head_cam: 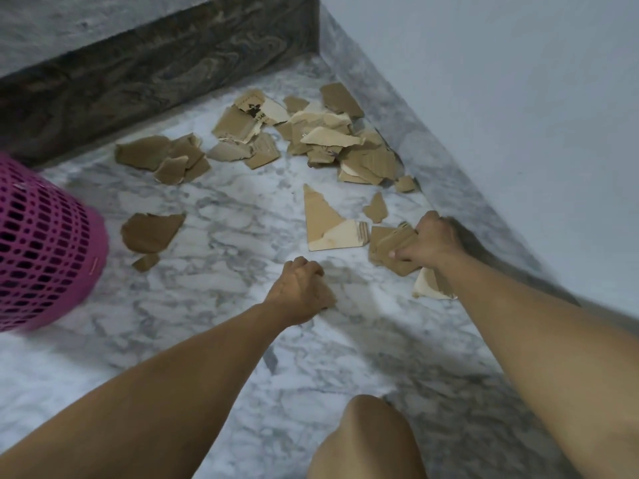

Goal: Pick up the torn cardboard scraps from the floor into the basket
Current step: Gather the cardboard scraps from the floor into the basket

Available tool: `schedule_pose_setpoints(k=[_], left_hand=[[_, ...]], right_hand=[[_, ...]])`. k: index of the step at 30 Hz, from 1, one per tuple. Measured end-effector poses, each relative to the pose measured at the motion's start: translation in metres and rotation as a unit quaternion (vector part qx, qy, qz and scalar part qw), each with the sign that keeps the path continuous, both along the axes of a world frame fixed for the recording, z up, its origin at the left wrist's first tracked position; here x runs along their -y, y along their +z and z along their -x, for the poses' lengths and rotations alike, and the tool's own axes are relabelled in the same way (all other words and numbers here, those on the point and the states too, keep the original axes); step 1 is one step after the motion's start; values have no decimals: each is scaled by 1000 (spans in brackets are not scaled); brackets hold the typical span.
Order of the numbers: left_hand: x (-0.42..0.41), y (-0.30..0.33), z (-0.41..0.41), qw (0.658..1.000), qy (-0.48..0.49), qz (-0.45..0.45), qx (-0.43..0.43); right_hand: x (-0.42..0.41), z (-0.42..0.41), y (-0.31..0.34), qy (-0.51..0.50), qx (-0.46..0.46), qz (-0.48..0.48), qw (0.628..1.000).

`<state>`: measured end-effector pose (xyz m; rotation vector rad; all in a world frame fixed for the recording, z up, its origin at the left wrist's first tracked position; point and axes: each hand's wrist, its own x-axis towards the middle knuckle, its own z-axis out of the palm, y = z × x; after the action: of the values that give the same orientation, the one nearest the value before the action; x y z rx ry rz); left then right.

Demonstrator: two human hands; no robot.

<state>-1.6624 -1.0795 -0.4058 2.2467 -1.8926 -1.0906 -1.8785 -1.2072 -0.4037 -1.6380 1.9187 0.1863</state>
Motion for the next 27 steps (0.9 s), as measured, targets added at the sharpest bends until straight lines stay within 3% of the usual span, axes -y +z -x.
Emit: schedule_pose_setpoints(k=[6,10,14,21,27], left_hand=[[-8,-10,-8,994,-102,1,34],[-11,-14,-2,982,-172,33,78],[-10,-15,10,970,-218,45,95],[-8,-18,21,982,-163,50,82],[-4,-17,18,985,-157,54,52]], right_hand=[[10,18,9,-14,113,5,993],[6,41,16,-26,109,-64,992],[-11,57,15,-21,47,-80,995],[-40,50,-4,-2,-13,-30,999],[-24,40,-4,-48,86,-1,995]])
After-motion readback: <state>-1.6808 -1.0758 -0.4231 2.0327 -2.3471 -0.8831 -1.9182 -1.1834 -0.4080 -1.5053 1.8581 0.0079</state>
